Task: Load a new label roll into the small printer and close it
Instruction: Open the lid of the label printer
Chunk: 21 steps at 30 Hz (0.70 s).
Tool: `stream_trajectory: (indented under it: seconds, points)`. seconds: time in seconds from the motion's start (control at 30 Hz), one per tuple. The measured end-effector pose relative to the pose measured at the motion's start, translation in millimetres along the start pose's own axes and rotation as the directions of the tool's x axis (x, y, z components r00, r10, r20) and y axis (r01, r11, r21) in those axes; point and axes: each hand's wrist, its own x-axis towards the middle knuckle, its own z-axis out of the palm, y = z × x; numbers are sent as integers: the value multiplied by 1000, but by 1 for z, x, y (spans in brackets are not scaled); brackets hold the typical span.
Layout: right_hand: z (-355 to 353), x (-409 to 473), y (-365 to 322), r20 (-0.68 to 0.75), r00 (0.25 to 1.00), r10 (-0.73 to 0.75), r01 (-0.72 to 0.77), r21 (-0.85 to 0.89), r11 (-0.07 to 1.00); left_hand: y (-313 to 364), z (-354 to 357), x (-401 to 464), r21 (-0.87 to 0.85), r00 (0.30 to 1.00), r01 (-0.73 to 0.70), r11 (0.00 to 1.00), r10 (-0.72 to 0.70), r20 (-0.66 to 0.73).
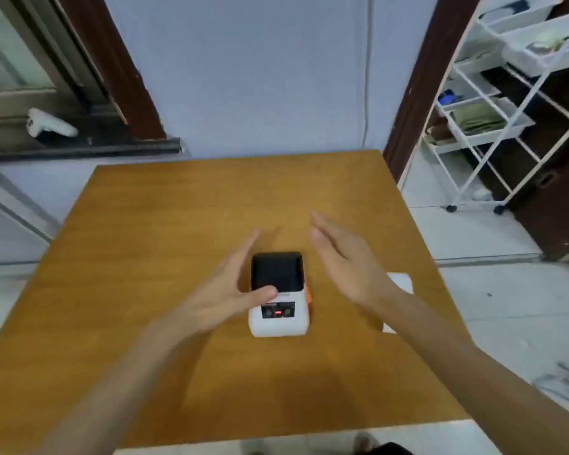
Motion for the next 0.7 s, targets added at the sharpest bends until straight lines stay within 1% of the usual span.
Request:
stream_trajectory:
  seconds: [0.03,0.07,0.17,0.3,0.37,0.47,0.57,0.7]
  points:
    - [10,-6,11,7,1000,-4,4,41,999,-6,8,-3,-59,1000,-12,998,13,23]
    - [18,-10,20,-1,1000,-1,1,72,997,-14,14,-3,-77,999,-15,997,17,29]
    - [47,-25,42,-9,1000,-19,20,158,987,-32,30,-13,-50,999,-48,998,48,-4]
    - [63,-44,53,-38,998,-53,61,273,960,-33,43,-21,153,991,-92,984,105,-79]
    - [66,-56,56,-62,995,-78,93,284,954,-30,51,-30,201,987,-103,974,126,-103]
    - [63,-72,59,-59,996,-73,89,342,936,-25,62,-50,190,986,-97,977,120,-118]
    - [61,-86,56,-47,994,-102,111,262,959,-24,69,-65,207,984,-101,973,128,-125]
    - [60,-90,57,-44,994,-105,113,303,946,-26,69,-63,210,982,-96,973,128,-142]
